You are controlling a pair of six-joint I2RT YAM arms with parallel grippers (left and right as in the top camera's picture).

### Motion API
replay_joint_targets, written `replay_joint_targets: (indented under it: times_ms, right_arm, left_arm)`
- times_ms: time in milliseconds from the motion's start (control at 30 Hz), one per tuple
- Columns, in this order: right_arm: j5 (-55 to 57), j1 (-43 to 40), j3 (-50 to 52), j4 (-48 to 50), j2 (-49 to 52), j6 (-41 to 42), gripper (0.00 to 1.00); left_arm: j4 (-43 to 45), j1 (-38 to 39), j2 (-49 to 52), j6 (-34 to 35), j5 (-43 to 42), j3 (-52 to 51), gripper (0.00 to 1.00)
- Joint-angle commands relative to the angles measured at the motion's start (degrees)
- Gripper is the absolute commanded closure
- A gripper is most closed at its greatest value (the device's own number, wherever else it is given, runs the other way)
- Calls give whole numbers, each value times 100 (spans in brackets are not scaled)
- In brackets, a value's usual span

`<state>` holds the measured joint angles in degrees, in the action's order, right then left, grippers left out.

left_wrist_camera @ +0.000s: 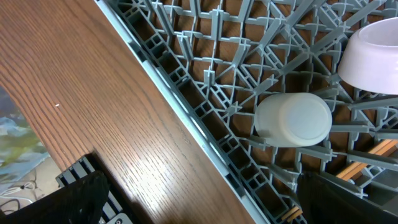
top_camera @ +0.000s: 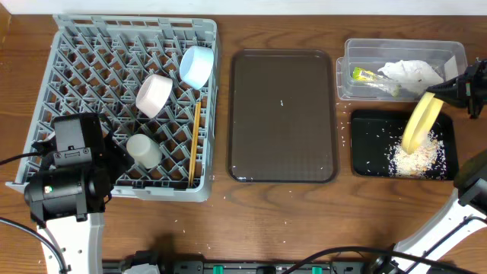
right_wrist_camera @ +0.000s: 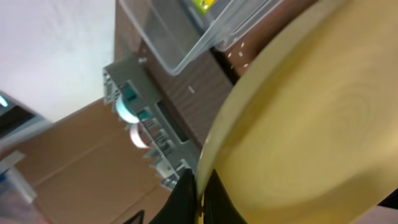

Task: Sort waste into correct bins and load items into the dishwasher
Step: 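Tilt the yellow plate to scrape food scraps onto the black tray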

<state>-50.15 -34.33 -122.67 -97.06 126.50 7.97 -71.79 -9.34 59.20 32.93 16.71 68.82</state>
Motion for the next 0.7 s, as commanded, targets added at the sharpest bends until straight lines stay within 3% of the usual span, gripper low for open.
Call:
replay_joint_targets:
  times_ms: [0, 267, 567, 667]
  right_arm:
    - [-581, -11, 63, -22, -17, -350, 99]
    - [-1141, -76, 81, -28, -13, 22, 99]
    - [-616, -87, 133, -13, -48, 695, 99]
    - [-1204, -155, 208, -28, -129, 247, 99]
  left_arm:
    - [-20, -35, -4, -33, 87, 83, 2]
    - [-20, -35, -4, -33, 87, 83, 2]
    - [-20, -35, -4, -33, 90, 85, 2]
    - [-20, -35, -4, -33, 90, 85, 2]
